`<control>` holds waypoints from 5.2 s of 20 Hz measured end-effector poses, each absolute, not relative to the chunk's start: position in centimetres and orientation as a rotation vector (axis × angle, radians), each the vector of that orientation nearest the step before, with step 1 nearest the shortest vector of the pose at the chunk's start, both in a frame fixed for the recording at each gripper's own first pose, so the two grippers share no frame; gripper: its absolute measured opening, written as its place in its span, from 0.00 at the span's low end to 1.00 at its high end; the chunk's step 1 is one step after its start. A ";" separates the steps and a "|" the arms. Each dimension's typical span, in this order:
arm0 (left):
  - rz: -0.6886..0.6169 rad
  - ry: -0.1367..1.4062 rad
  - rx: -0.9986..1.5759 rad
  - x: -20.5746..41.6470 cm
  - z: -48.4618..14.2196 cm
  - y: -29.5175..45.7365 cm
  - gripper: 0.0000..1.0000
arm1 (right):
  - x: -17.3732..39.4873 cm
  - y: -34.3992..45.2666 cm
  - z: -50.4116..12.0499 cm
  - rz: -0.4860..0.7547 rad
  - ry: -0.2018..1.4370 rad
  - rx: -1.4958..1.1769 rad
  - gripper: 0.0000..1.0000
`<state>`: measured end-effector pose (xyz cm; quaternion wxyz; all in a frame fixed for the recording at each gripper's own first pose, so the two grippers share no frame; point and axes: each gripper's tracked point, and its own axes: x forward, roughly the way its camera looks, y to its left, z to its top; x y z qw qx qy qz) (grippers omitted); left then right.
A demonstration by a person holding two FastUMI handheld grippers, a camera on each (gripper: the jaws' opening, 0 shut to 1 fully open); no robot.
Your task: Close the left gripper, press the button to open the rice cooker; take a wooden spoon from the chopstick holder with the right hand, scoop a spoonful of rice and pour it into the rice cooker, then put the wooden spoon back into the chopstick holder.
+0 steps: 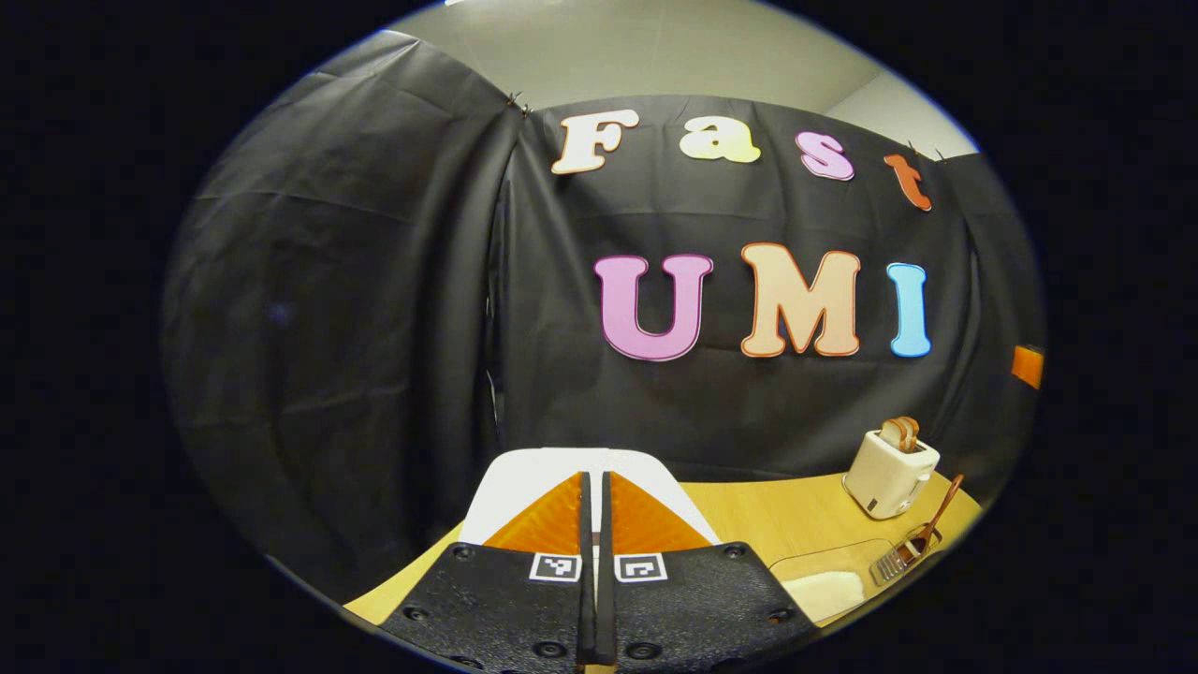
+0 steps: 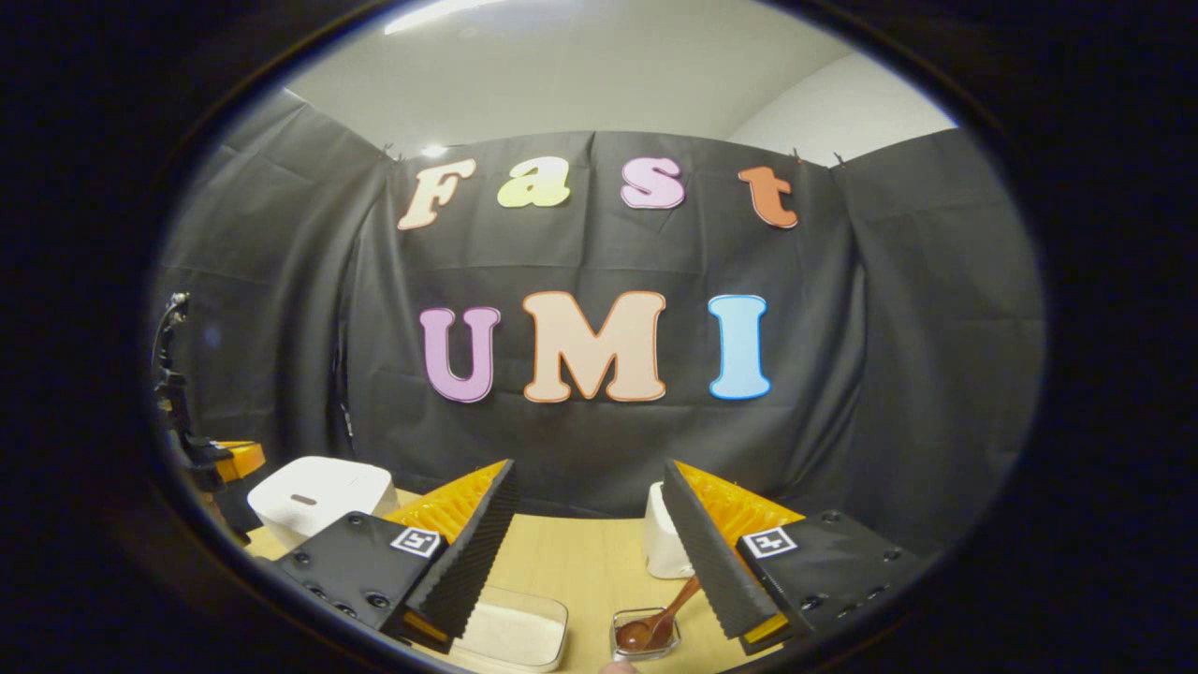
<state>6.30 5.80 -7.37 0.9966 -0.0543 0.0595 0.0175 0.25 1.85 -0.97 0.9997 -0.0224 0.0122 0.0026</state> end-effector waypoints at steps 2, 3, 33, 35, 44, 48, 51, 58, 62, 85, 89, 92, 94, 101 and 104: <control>0.016 0.138 -0.118 7.3 -8.3 5.8 0.00 | 0.0 1.7 -0.8 -0.007 0.021 -0.064 0.99; -0.002 0.154 -0.122 7.8 -9.2 5.4 0.00 | -0.1 1.5 -0.9 -0.016 0.019 -0.073 0.99; -0.047 0.115 -0.078 9.9 -7.5 4.0 0.28 | -0.4 -2.5 -1.8 -0.090 0.033 -0.057 0.96; -0.058 0.070 -0.067 9.5 -5.5 3.5 0.60 | 0.0 -3.2 -1.9 -0.095 0.034 -0.050 0.96; -0.127 -0.052 -0.054 5.5 0.6 -0.4 0.93 | 2.5 -6.5 -4.9 -0.106 0.079 -0.026 0.96; -0.139 -0.057 -0.066 3.8 1.3 -1.5 0.93 | 4.2 -8.2 -7.5 -0.103 0.116 -0.028 0.96; -0.123 -0.053 -0.057 3.1 1.5 -1.2 0.93 | 5.7 -9.5 -10.7 -0.105 0.182 -0.005 0.96; -0.068 -0.030 -0.036 1.5 1.8 -0.3 0.93 | 8.5 -11.8 -17.5 -0.126 0.347 0.088 1.00; -0.049 -0.038 -0.008 0.5 2.3 -0.3 0.93 | 9.7 -12.1 -21.2 -0.118 0.431 0.103 0.96; 0.049 -0.007 0.025 -1.5 1.7 1.9 0.94 | 9.8 -8.6 -30.8 -0.022 0.746 0.320 0.21; 0.030 -0.013 0.020 -1.2 1.8 1.7 0.94 | 9.3 -8.3 -27.4 -0.005 0.653 0.227 0.21; 0.014 -0.014 0.009 -0.9 1.6 1.6 0.94 | 9.1 -7.8 -24.6 -0.007 0.590 0.195 0.20; 0.004 -0.013 0.002 -0.8 1.5 1.6 0.93 | 9.0 -7.6 -22.8 -0.004 0.555 0.186 0.22; -0.005 -0.015 -0.019 -0.9 1.0 3.1 0.94 | 8.0 -4.6 -18.3 0.031 0.489 0.227 0.21; -0.003 -0.015 -0.020 -1.0 0.8 4.1 0.93 | 7.5 -1.7 -17.2 0.066 0.470 0.238 0.21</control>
